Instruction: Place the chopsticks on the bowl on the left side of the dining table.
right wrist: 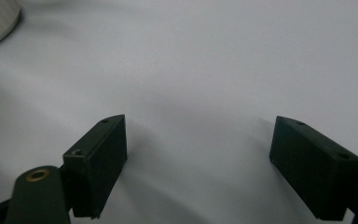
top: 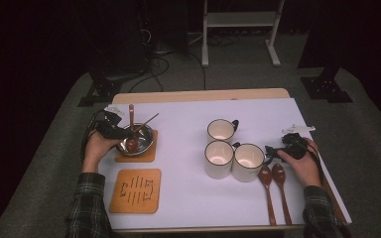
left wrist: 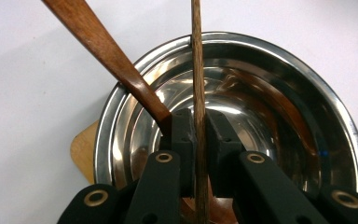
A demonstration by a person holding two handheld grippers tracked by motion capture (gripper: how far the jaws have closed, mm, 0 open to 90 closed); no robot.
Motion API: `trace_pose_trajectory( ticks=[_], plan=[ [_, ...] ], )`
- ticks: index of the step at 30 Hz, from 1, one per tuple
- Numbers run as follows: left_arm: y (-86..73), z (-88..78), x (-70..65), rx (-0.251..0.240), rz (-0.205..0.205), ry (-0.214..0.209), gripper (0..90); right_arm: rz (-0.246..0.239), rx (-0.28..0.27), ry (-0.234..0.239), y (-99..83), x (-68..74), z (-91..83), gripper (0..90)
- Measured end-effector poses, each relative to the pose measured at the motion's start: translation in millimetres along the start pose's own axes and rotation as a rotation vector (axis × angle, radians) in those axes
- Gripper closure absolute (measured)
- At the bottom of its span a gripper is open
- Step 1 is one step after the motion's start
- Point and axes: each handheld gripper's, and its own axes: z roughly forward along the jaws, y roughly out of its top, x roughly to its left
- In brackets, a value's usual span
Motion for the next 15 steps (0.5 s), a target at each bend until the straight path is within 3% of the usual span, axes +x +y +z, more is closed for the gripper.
trace_pose_trajectory(
  ticks=[15],
  plan=[
    [0.7, -3.4, 0.1, -0.013, -0.004, 0.011, 73.2, -0.001, 0.0, 0.0, 0.0, 0.1, 0.0, 17.5]
  ],
)
